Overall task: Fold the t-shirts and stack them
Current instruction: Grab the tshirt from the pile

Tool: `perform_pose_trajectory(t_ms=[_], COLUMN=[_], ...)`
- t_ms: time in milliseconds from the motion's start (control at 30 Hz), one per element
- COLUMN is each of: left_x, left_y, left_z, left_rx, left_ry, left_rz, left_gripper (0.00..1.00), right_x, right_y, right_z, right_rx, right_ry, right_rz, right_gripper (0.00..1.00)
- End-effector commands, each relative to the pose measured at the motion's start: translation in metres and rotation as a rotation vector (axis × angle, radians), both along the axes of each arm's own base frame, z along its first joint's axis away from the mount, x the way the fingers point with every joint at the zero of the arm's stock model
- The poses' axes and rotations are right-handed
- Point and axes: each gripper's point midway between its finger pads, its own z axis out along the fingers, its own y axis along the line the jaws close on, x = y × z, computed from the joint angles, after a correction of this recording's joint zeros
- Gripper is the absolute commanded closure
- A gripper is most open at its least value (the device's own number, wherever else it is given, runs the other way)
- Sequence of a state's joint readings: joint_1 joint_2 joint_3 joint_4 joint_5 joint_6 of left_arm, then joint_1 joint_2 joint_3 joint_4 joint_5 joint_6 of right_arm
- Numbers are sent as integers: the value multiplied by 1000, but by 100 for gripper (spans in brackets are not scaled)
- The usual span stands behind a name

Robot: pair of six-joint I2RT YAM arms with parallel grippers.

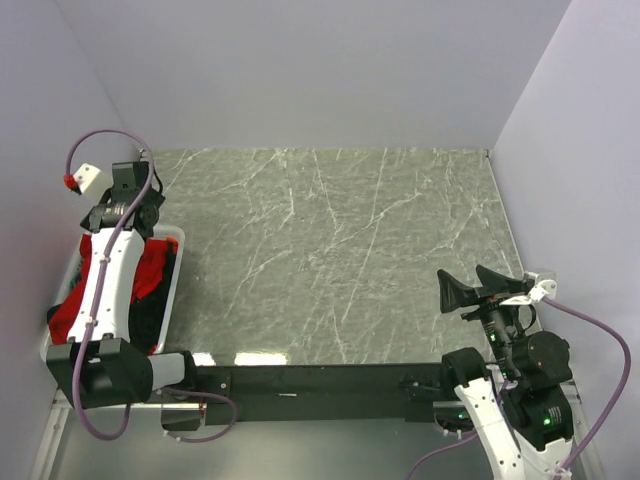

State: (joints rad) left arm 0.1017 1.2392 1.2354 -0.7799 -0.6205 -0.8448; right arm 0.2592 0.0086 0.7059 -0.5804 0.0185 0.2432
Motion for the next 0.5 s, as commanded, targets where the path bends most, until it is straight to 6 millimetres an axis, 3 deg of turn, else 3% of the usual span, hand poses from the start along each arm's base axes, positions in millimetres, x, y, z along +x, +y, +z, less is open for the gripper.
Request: perform_pose_trajectory(t_ms=[0,267,467], left_x=[-17,-62,-60], left_y=[3,8,13], left_z=[9,-6,-21], left_rx=[-46,-58,-37], left_ry=[-24,-37,-4], left_rz=[100,244,268], left_gripper=[1,1,1], right_x=[-1,3,5], right_y=[-4,3,11], right_z=[15,17,20], right_rx=[-22,-43,-67], right_ry=[-40,-11,9], right_rz=[-13,25,67], right_gripper=[3,2,2])
